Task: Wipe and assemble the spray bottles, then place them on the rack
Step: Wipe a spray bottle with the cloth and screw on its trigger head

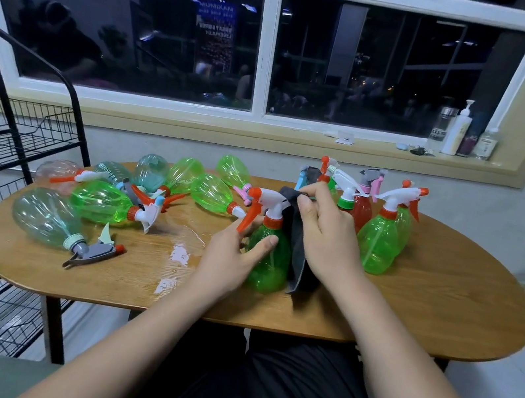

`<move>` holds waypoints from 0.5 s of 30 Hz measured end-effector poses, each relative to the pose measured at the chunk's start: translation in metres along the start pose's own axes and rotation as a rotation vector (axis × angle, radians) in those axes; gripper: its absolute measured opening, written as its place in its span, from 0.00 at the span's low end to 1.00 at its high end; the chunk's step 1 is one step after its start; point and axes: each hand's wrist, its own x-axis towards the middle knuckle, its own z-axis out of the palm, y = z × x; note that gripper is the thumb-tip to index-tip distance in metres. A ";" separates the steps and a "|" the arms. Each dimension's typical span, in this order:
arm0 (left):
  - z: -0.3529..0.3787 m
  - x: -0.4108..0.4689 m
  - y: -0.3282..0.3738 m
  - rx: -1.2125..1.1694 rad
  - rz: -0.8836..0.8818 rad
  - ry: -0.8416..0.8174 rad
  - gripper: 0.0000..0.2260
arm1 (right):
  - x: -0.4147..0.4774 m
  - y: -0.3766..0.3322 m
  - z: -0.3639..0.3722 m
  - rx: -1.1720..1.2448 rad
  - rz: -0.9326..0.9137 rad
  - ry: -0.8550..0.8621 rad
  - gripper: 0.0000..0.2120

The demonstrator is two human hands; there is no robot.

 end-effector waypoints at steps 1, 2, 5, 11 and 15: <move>0.000 0.000 0.000 0.002 0.006 -0.001 0.27 | 0.000 0.000 -0.001 0.003 0.010 0.000 0.06; 0.001 0.000 -0.001 0.001 0.010 -0.004 0.27 | 0.001 0.002 -0.001 0.007 0.026 0.004 0.06; 0.000 0.000 -0.002 -0.012 0.004 0.005 0.29 | 0.003 0.008 0.011 0.256 0.214 0.079 0.06; -0.002 0.001 0.000 0.003 0.005 0.007 0.21 | -0.006 -0.003 0.037 0.986 0.654 0.229 0.06; -0.003 0.001 0.001 0.002 -0.002 0.009 0.22 | -0.017 -0.003 0.041 0.713 0.507 0.242 0.06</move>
